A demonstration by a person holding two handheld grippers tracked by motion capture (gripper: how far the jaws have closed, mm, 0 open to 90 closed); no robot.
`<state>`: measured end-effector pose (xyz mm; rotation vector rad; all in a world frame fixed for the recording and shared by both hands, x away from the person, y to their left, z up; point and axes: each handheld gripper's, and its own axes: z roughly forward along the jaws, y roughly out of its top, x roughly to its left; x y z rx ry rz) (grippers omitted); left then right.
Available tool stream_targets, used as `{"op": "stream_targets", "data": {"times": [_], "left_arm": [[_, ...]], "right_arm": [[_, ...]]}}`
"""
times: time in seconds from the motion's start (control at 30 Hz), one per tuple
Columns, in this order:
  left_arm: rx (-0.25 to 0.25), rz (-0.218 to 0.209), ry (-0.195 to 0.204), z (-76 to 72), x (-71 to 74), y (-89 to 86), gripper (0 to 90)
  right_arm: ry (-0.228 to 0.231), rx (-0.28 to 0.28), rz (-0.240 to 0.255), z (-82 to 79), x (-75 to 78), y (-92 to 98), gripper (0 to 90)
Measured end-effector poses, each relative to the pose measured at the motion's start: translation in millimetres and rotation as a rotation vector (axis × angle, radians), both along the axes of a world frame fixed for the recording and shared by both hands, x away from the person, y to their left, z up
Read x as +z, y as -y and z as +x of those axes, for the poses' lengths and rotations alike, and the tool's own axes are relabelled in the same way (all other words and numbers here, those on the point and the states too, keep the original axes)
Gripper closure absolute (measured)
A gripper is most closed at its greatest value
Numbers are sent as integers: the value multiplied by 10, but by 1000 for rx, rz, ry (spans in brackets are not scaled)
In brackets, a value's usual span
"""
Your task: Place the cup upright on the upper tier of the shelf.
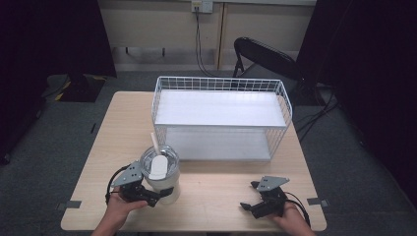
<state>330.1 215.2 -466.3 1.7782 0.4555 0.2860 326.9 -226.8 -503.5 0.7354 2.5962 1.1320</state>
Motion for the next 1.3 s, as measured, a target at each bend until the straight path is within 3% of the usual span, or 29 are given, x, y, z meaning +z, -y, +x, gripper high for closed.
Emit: {"op": "stream_targets", "data": {"times": [0.33, 0.57, 0.6, 0.73, 1.0, 1.07, 1.3], "left_arm": [[6, -20, -2, 1, -13, -13, 92], [17, -68, -3, 1, 23, -60, 93], [25, -95, 7, -4, 60, -94, 93], [49, -109, 7, -20, 130, -138, 94], [89, -85, -17, -25, 245, -190, 94], [103, -58, -6, -21, 310, -204, 95], [132, -70, -36, 36, 474, -196, 95]], "right_arm": [[0, 0, 0, 0, 0, 0, 125], [0, 0, 0, 0, 0, 0, 125], [0, 0, 0, 0, 0, 0, 126], [0, 0, 0, 0, 0, 0, 125], [0, 0, 0, 0, 0, 0, 125], [0, 0, 0, 0, 0, 0, 126], [0, 0, 0, 0, 0, 0, 126]]}}
